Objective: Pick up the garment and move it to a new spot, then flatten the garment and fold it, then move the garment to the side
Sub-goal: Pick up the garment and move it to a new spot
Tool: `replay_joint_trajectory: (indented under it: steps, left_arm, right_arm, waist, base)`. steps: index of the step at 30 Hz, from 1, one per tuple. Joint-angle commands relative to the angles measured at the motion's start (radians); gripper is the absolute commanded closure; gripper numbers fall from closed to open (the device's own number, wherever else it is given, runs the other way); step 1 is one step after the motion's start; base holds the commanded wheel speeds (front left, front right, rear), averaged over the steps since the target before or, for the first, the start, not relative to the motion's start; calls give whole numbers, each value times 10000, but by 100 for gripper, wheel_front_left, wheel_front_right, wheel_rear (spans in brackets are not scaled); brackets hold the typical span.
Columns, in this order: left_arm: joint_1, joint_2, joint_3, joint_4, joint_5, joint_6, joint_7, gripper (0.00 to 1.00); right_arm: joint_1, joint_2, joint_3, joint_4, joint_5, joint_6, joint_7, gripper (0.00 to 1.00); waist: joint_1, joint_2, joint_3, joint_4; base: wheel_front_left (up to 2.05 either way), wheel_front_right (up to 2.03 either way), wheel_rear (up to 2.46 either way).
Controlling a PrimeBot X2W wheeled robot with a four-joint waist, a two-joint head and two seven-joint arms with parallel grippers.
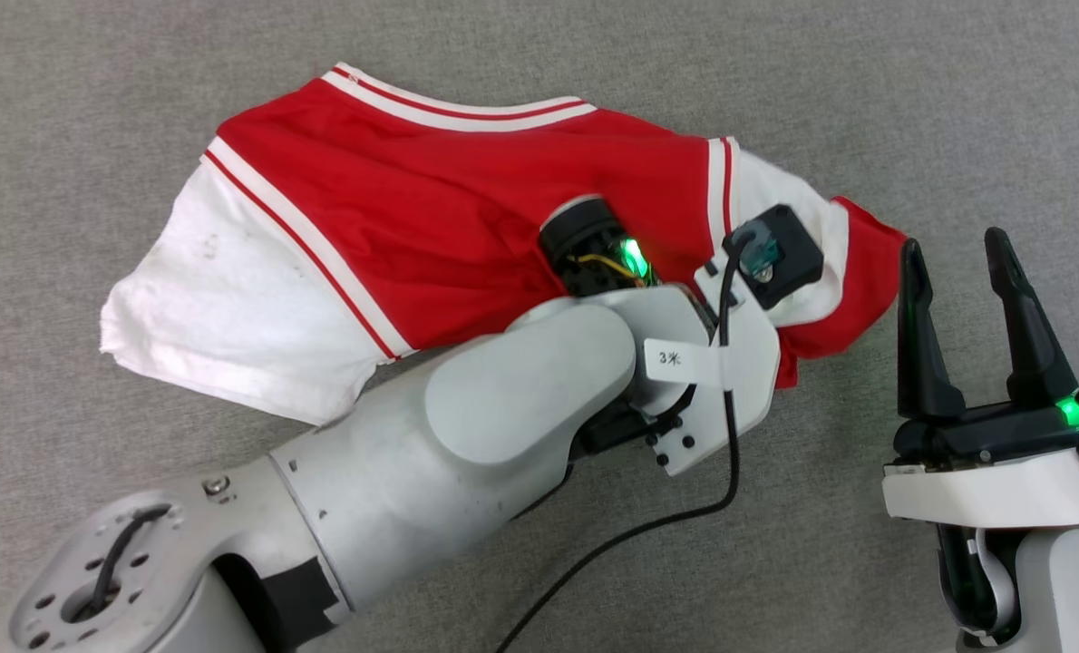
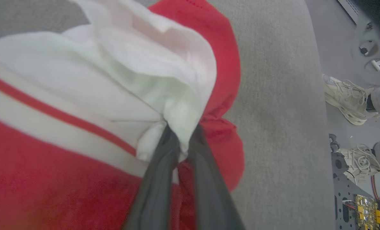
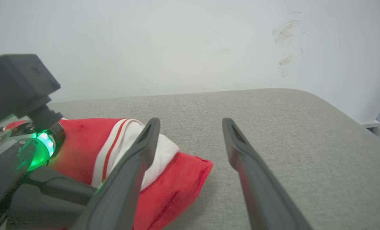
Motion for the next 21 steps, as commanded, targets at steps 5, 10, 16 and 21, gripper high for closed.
replay_joint_trajectory:
  steps: [5, 10, 16, 21]
  left_arm:
    - [491, -176, 6, 281, 297, -3, -481, 0]
    - [219, -363, 15, 227, 350, -3, -1727, 0]
    - [394, -542, 18, 308, 245, -3, -4075, 0]
    - [818, -320, 249, 1103, 478, 242, -5759, 0]
  right_arm:
    - [-135, 29, -129, 46, -4, -7, -19, 0]
    - [59, 26, -141, 139, -142, -7, -17, 0]
    - [540, 23, -229, 375, -377, -7, -9, 0]
    - [1027, 24, -359, 478, -576, -7, -16, 0]
  waist:
    - [-1, 0, 51, 79]
    - [-1, 0, -361, 383]
    - [-1, 0, -1477, 890]
    - [-1, 0, -2316, 1282]
  base:
    - [0, 0, 0]
    - [0, 0, 0]
    - [0, 0, 0]
    - [0, 0, 0]
